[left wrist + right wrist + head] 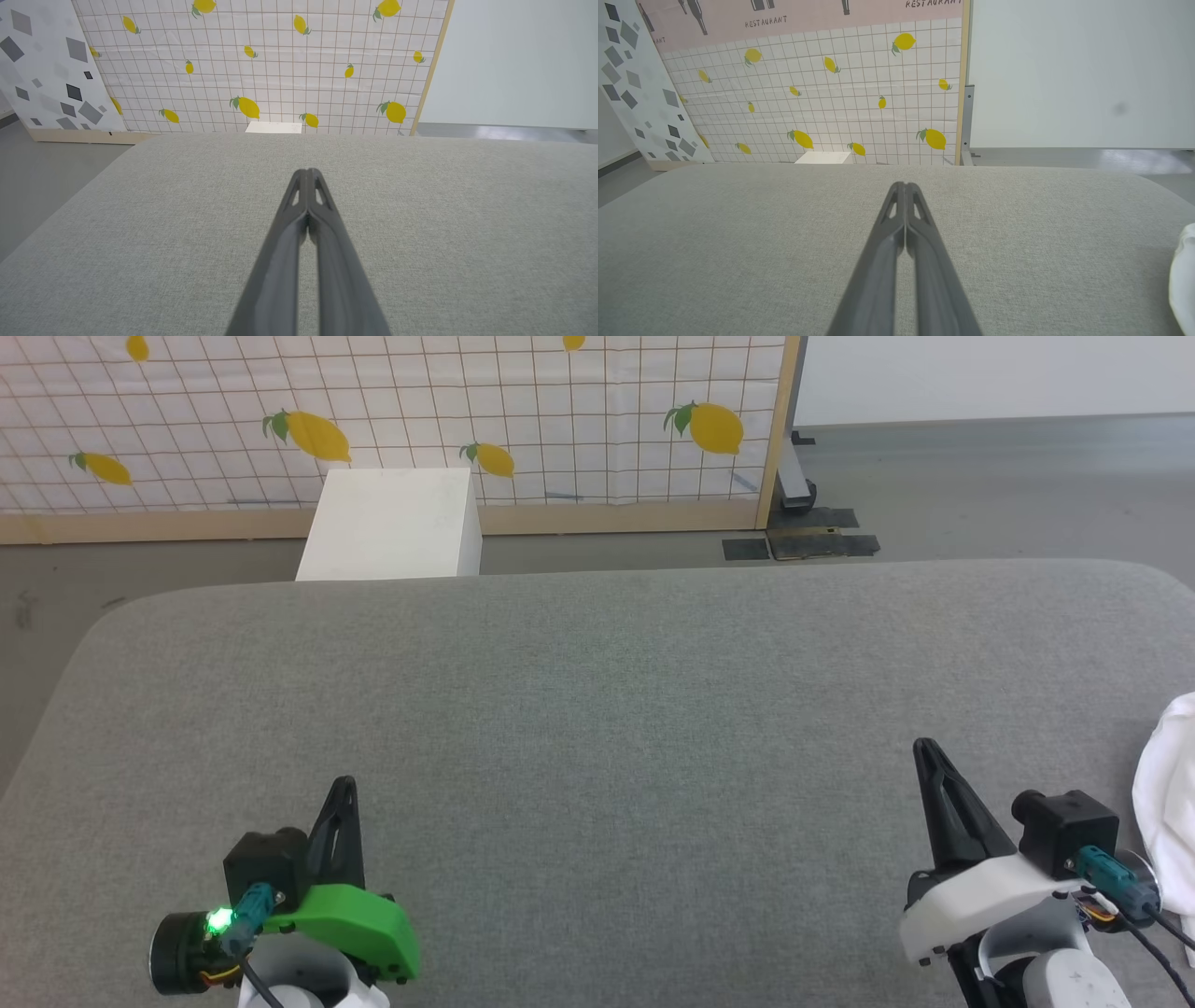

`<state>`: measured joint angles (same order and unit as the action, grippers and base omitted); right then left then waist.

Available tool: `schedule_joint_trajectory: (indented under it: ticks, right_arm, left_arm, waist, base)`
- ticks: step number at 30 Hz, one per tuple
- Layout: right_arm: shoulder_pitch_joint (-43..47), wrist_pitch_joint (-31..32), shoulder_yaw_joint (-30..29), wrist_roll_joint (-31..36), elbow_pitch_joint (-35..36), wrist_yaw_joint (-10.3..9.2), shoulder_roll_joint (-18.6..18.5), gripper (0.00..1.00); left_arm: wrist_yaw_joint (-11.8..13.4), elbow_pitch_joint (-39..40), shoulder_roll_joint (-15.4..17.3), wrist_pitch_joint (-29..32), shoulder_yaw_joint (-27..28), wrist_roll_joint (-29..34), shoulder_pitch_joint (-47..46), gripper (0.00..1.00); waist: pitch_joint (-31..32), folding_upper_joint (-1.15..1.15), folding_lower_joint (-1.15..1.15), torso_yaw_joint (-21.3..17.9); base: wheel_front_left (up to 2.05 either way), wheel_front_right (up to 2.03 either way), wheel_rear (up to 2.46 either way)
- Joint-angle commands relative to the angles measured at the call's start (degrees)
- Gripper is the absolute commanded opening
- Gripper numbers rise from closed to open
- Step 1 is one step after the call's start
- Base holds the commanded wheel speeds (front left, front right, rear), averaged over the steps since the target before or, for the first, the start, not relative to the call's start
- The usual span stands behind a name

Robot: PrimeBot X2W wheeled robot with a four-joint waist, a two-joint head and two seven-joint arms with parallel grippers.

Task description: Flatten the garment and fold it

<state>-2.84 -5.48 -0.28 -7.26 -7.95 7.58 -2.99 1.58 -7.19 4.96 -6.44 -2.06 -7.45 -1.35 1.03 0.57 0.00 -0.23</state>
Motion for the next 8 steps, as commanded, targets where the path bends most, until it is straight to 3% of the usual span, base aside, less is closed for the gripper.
schedule_joint_trajectory:
  ticks: [1, 8]
  right_arm:
    - [1.05, 0.37, 0.11, 0.66, 0.62, -0.04, 0.06, 0.00]
    - [1.24, 0.92, 0.13, 1.37, 1.41, -0.05, 0.06, 0.00]
  left_arm:
    - [-0.26, 0.40, -0.40, 0.38, 0.30, 1.14, 0.57, 0.00]
    - [-0.40, 1.13, -0.58, 1.03, 0.49, 1.82, 0.66, 0.00]
  waist:
    - [-0.02, -0.27, 0.00, 0.01]
    - [-0.13, -0.30, 0.00, 0.03]
  base:
    - [0.00, 0.00, 0.00]
    - [0.00, 0.00, 0.00]
